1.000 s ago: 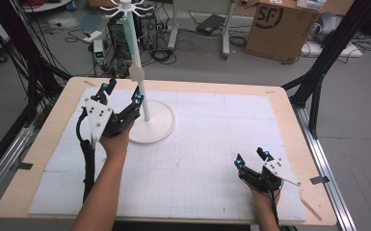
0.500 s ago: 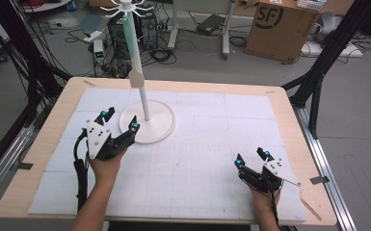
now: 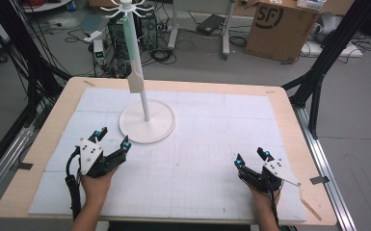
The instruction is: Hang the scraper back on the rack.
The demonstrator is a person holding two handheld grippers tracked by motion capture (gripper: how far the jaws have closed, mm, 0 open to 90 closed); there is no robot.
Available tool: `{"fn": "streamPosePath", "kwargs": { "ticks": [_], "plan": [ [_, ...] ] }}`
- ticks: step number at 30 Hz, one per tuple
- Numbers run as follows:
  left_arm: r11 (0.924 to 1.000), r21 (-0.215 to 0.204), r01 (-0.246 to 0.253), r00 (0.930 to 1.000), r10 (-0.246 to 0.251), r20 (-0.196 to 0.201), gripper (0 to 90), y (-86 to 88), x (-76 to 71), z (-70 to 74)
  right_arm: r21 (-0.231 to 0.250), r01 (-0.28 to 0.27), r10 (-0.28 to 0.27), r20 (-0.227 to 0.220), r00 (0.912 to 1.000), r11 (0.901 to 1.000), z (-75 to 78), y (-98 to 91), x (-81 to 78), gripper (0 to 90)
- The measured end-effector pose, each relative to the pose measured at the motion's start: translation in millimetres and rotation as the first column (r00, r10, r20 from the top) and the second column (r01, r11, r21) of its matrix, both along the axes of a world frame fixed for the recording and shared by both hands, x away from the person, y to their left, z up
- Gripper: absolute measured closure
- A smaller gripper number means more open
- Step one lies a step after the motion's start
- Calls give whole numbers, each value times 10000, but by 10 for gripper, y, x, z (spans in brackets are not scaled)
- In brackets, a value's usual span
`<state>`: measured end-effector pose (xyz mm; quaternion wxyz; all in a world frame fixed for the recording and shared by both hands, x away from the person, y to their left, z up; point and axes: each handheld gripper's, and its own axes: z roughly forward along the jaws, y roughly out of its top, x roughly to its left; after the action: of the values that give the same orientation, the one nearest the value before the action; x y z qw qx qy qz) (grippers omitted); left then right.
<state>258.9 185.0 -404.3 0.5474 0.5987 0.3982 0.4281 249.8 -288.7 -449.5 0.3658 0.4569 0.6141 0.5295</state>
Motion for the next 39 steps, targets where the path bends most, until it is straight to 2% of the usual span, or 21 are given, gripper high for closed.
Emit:
{"fn": "streamPosePath", "kwargs": {
  "ticks": [2, 5, 10, 13, 16, 22, 26, 29, 34, 39],
  "plan": [
    [9999, -48, -112, 9997, 113, 209, 284, 24, -39, -37, 13, 8, -8, -9, 10000, 10000, 1, 0, -1, 191],
    [9999, -2, -162, 9994, 162, 316, 281, 55, -76, -91, 25, 20, -20, -1, 10000, 10000, 1, 1, -2, 190],
    [10000, -36, -64, 9997, 65, 241, 272, 101, -88, -216, 9, 6, -6, 8, 10000, 10000, 0, 0, -2, 187],
    [9999, 153, 56, 9999, -57, 104, 270, 113, -69, -265, -15, -7, 7, 42, 10000, 10000, 0, 1, -3, 185],
    [9997, 187, 138, 9998, -141, 160, 269, 130, -70, -319, 36, 15, -15, 43, 10000, 10000, 1, -2, -4, 184],
    [9995, 113, 279, 9996, -278, -51, 258, 135, -65, -355, 66, 38, -39, 29, 10000, 10000, 0, 1, -8, 180],
    [9998, 177, -44, 10000, 45, -84, 263, 190, -53, -389, 92, 16, -17, 44, 10000, 10000, -1, 0, -10, 178],
    [10000, 26, -94, 9999, 94, -136, 267, 212, -40, -407, 55, 13, -13, 63, 10000, 10000, -1, 1, -12, 177],
    [9998, 173, 109, 9998, -106, -163, 272, 211, -28, -433, 80, 26, -26, 63, 10000, 10000, -1, 1, -10, 177],
    [9993, -5, 378, 9992, -378, -98, 265, 207, -31, -450, 103, 5, -5, 42, 10000, 9999, -1, -1, -10, 177]
  ]
}}
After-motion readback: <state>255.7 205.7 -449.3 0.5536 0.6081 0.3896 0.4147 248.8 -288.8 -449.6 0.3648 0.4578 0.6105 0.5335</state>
